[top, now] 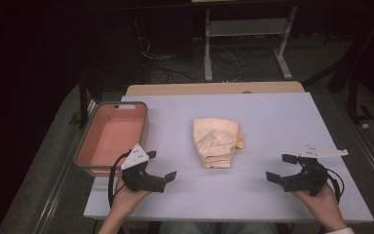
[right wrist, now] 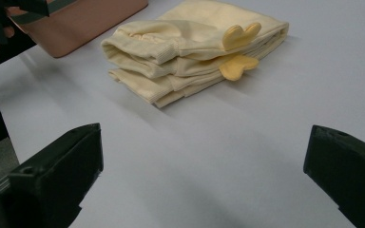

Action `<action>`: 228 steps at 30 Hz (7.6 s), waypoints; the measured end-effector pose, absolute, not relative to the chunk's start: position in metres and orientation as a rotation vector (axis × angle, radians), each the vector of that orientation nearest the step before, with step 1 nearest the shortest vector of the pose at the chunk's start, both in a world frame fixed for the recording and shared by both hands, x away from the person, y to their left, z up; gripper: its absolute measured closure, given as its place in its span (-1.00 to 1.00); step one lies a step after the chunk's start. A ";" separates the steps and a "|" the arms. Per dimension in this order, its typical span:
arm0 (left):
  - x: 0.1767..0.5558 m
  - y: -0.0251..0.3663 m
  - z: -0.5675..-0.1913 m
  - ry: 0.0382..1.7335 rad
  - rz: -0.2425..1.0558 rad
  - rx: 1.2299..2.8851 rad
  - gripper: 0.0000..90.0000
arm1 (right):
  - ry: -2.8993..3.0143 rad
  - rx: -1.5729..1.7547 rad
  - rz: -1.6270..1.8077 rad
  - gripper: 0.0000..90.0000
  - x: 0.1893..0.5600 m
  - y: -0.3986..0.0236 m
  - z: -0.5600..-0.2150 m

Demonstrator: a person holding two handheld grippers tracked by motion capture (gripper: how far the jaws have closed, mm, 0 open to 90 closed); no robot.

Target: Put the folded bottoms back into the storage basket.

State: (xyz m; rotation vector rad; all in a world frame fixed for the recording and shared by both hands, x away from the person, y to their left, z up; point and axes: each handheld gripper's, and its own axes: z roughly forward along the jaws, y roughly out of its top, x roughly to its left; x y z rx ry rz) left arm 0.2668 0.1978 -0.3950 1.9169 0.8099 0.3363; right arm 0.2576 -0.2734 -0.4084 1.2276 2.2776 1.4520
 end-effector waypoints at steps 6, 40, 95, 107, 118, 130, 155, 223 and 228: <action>0.268 0.194 -0.389 0.805 0.327 1.922 -1.00 | 2.273 1.224 1.460 -1.00 0.258 -0.272 -0.399; 0.297 0.179 -0.361 0.806 0.289 1.921 -1.00 | 2.333 1.216 1.428 -1.00 0.282 -0.259 -0.385; 0.344 0.158 -0.345 0.831 0.275 1.934 -1.00 | 2.393 1.244 1.409 -1.00 0.322 -0.228 -0.385; 0.358 0.152 -0.348 0.862 0.272 1.928 -1.00 | 2.396 1.251 1.420 -1.00 0.330 -0.221 -0.387; 0.377 0.153 -0.357 0.926 0.271 1.912 -1.00 | 2.391 1.281 1.431 -1.00 0.337 -0.215 -0.393; 0.386 0.139 -0.357 0.914 0.271 1.943 -1.00 | 2.380 1.325 1.422 -1.00 0.345 -0.206 -0.396; 0.410 0.123 -0.381 0.972 0.227 1.925 -1.00 | 2.343 1.469 1.368 -1.00 0.358 -0.193 -0.414; 0.445 0.098 -0.457 1.280 -0.013 1.784 -0.07 | 2.436 1.765 1.342 -0.24 0.374 -0.158 -0.448; 0.445 0.097 -0.458 1.291 -0.037 1.778 0.13 | 2.462 1.846 1.434 0.03 0.377 -0.159 -0.453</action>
